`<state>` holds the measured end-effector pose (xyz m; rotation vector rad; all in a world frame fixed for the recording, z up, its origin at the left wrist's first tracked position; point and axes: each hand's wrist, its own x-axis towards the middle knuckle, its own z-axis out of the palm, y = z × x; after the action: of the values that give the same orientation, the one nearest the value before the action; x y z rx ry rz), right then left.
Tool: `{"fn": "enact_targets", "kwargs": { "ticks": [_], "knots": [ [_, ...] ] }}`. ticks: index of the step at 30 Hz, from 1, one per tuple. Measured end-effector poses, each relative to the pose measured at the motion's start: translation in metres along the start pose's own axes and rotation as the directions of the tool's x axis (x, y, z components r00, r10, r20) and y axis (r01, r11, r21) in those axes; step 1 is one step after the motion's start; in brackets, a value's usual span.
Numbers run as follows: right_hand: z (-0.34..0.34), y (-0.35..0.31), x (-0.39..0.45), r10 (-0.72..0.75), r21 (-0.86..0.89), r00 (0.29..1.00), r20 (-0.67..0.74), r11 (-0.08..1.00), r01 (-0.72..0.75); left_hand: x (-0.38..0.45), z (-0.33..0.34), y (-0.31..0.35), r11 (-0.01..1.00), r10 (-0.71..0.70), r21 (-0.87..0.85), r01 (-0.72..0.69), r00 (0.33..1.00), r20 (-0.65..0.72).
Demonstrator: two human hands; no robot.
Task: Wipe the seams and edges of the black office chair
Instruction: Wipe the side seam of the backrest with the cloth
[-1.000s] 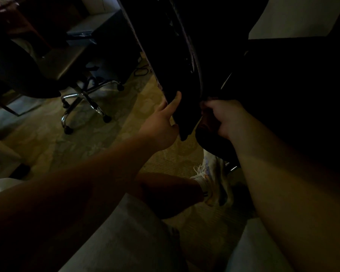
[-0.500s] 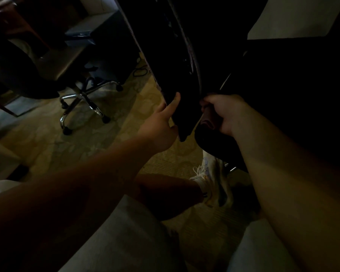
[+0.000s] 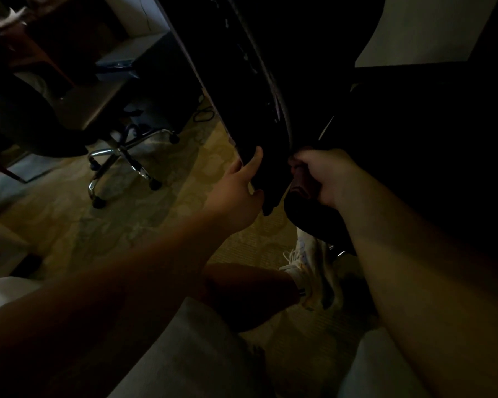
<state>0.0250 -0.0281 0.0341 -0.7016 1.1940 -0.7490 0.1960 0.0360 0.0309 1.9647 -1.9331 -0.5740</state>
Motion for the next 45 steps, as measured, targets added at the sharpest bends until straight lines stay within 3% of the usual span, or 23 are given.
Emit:
{"fn": "enact_targets", "kwargs": {
  "ticks": [3,7,10,12,15,19,23,27,31,35,38,42,45],
  "knots": [
    [-0.001,-0.003,-0.002,-0.006,-0.087,0.997,0.078,0.996,0.013,-0.003,-0.005,0.007,0.999,0.010,-0.046,-0.015,0.996,-0.092],
    [-0.006,-0.005,0.003,-0.038,-0.061,0.999,0.009,0.997,0.038,-0.007,-0.013,0.020,0.993,0.002,-0.113,-0.029,0.971,-0.237],
    [-0.008,-0.004,-0.002,0.044,-0.145,0.989,0.145,0.989,-0.023,-0.009,-0.018,0.022,0.993,0.029,-0.098,-0.061,0.953,-0.301],
    [-0.008,-0.005,-0.003,0.072,-0.146,0.987,0.141,0.988,-0.051,-0.008,-0.019,0.020,0.994,0.040,-0.083,-0.066,0.957,-0.288],
    [-0.005,-0.004,0.000,0.024,-0.057,1.000,0.014,0.998,-0.023,-0.008,-0.018,0.018,0.995,0.045,-0.077,-0.069,0.959,-0.280],
    [-0.006,-0.005,-0.004,0.060,-0.127,0.988,0.145,0.991,-0.042,-0.006,-0.016,0.019,0.995,0.028,-0.080,-0.055,0.952,-0.306],
    [-0.003,-0.005,-0.003,0.031,-0.052,0.999,0.012,0.998,-0.031,-0.005,-0.014,0.019,0.995,0.024,-0.086,-0.053,0.953,-0.302],
    [-0.005,-0.006,-0.004,0.056,-0.118,0.993,0.104,0.992,-0.043,-0.004,-0.013,0.017,0.994,0.026,-0.092,-0.056,0.954,-0.298],
    [-0.005,-0.007,0.000,0.011,-0.021,1.000,-0.016,1.000,-0.011,-0.004,-0.013,0.017,0.995,0.025,-0.084,-0.051,0.957,-0.289],
    [-0.005,-0.009,-0.007,0.084,-0.135,0.991,0.102,0.988,-0.070,-0.006,-0.012,0.018,0.997,0.032,-0.063,-0.050,0.964,-0.262],
    [-0.004,-0.008,-0.002,0.028,-0.052,0.999,-0.018,0.998,-0.029,-0.006,-0.013,0.020,0.996,0.024,-0.076,-0.044,0.968,-0.251],
    [-0.005,-0.008,-0.003,0.074,-0.102,0.994,0.080,0.993,-0.066,-0.007,-0.014,0.021,0.997,0.023,-0.060,-0.038,0.973,-0.228],
    [-0.005,-0.007,-0.001,0.035,-0.052,0.999,-0.003,0.998,-0.035,-0.008,-0.017,0.023,0.998,0.019,-0.054,-0.031,0.979,-0.205]
  ]
}}
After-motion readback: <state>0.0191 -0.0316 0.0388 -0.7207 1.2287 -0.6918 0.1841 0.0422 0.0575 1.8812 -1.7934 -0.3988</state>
